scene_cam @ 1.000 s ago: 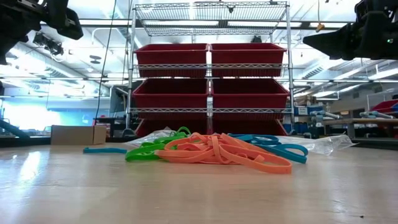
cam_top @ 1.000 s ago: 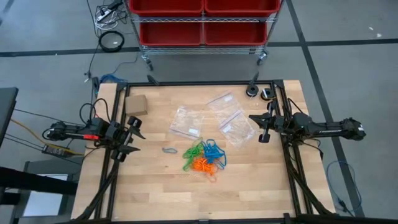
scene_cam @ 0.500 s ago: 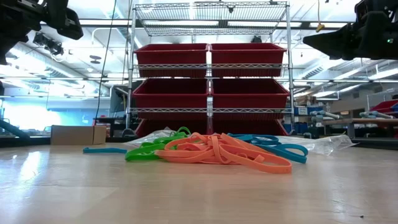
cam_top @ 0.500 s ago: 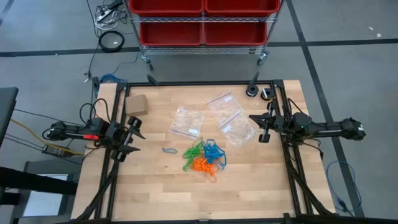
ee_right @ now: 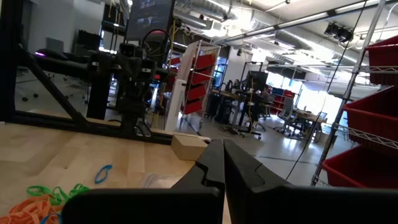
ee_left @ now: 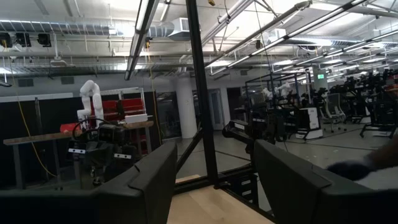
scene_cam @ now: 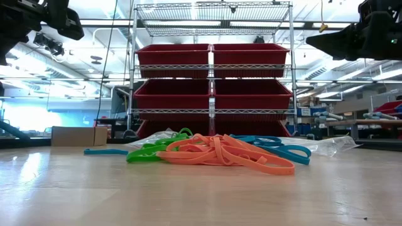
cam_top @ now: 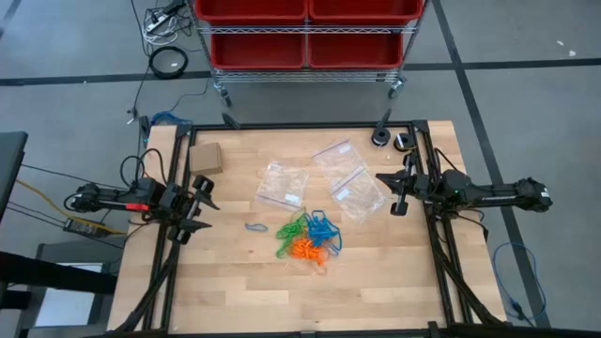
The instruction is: Sort rubber bands
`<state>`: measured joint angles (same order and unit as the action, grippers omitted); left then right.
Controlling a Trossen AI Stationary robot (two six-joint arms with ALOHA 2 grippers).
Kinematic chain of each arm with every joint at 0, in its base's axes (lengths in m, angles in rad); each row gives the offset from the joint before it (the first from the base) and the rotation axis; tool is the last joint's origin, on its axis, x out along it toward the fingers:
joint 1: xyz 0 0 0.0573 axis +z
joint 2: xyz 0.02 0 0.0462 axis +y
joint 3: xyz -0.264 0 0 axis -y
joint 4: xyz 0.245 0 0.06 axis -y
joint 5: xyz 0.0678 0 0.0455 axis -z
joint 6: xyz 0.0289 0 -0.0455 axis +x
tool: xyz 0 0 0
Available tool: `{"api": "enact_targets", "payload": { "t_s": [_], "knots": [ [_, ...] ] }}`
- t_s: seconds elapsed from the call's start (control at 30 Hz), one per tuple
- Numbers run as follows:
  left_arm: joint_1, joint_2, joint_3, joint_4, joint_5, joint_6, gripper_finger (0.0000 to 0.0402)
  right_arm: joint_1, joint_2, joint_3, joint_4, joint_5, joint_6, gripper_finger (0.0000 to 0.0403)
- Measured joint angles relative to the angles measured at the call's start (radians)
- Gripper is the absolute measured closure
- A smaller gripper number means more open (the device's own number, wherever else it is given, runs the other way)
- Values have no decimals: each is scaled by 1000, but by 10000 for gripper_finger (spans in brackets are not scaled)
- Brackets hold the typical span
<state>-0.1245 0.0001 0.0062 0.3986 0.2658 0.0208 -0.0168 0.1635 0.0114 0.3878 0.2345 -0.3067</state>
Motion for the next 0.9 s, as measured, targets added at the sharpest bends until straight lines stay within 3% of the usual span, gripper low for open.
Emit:
{"api": "enact_targets", "payload": {
  "t_s": [0.57,0.9],
  "knots": [
    [0,0,0,1,0,0,179,0,0,0,4,1,-1,403],
    [0,0,0,30,-33,1,179,-7,1,0,220,48,17,403]
  ]
}}
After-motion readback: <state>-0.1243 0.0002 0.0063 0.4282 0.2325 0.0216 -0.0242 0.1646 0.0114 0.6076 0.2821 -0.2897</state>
